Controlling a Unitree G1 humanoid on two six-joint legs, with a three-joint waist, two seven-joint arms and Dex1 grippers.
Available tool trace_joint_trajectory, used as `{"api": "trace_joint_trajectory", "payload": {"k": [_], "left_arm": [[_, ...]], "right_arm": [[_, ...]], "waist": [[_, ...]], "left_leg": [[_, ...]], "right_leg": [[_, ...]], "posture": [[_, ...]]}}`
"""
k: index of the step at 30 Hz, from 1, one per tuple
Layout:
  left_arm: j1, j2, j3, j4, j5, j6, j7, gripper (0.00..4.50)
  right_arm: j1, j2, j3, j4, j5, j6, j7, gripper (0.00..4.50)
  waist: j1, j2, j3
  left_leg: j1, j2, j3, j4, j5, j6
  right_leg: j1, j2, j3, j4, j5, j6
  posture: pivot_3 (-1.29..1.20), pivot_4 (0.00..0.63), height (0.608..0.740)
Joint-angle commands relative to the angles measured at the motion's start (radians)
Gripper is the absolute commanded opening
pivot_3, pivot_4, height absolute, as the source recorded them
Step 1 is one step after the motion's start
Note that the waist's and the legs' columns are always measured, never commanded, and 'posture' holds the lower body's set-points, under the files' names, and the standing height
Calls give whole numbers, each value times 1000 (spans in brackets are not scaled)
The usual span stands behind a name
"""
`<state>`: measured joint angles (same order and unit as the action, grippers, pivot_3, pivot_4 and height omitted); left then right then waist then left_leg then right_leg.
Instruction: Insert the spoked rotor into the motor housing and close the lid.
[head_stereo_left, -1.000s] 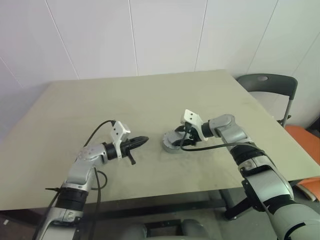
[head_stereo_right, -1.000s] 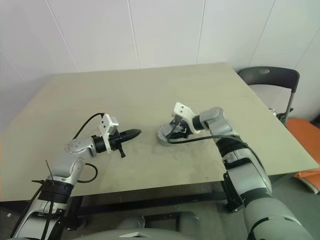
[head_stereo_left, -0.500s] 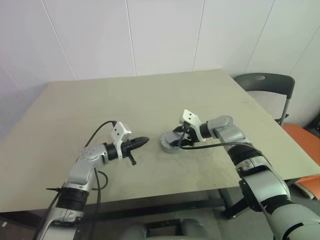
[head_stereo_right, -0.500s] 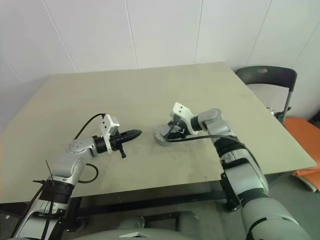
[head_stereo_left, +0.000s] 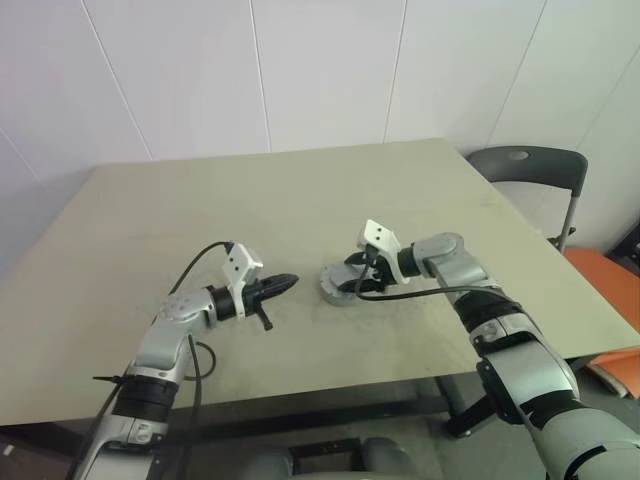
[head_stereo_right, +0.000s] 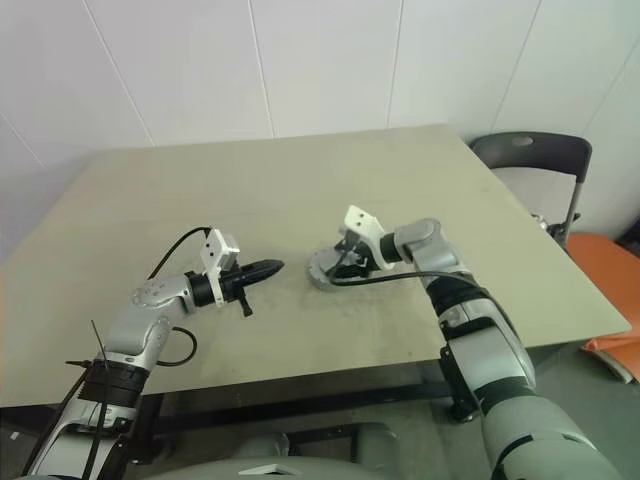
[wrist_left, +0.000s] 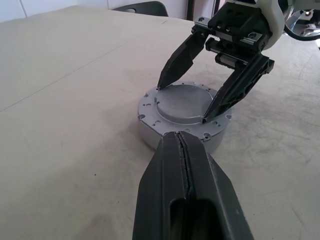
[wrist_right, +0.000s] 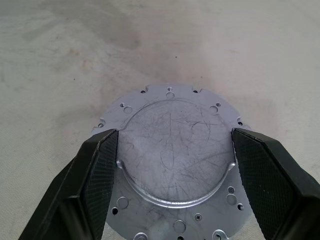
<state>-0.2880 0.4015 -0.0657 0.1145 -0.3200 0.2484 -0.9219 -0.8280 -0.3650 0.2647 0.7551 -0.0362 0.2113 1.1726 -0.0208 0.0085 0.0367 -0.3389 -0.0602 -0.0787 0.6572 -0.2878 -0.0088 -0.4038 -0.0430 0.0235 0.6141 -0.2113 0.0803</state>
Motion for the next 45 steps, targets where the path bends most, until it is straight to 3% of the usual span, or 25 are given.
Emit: {"api": "trace_joint_trajectory", "payload": {"k": [1, 6, 11, 16, 24, 45], "left_arm": [[-11, 0, 3, -16, -2, -11, -1, 0], [-11, -3, 2, -14, -1, -11, -1, 0], [-16, -9, -2, -10, 2, -10, -4, 0], [-20, -9, -2, -7, 4, -11, -7, 0], [-21, -10, -4, -5, 4, -11, -10, 0], [-20, -14, -5, -4, 6, -10, -9, 0]], "right_arm": [[20, 18, 10, -4, -11, 8, -24, 3224], [36, 33, -8, -23, 4, 21, -54, 3224], [103, -20, 59, -117, -7, 110, 77, 3224], [119, -72, 85, -182, -15, 151, 111, 3224], [31, -36, 22, -49, -46, 50, -102, 3224], [-41, -5, -5, 101, -27, -81, -202, 3224]], "waist": [[0, 0, 0], [-3, 0, 0], [2, 0, 0], [14, -2, -1], [3, -3, -1], [1, -2, 6]], "left_leg": [[0, 0, 0, 0, 0, 0], [0, 1, 0, 0, 0, 0], [0, 1, 0, 0, 0, 0], [0, -2, -1, -8, 0, 0], [0, -3, -1, -9, -3, 1], [4, 1, -3, -6, -5, -2]], "right_leg": [[0, 0, 0, 0, 0, 0], [0, 1, 0, 0, 0, 0], [0, 1, 0, 0, 0, 0], [-1, -2, -1, -2, -2, 0], [-1, -4, 0, -4, -4, -2], [5, -2, -5, -2, -4, -3]], "posture": [[0, 0, 740], [0, 0, 740], [0, 0, 740], [0, 0, 740], [0, 0, 740], [0, 0, 740]]}}
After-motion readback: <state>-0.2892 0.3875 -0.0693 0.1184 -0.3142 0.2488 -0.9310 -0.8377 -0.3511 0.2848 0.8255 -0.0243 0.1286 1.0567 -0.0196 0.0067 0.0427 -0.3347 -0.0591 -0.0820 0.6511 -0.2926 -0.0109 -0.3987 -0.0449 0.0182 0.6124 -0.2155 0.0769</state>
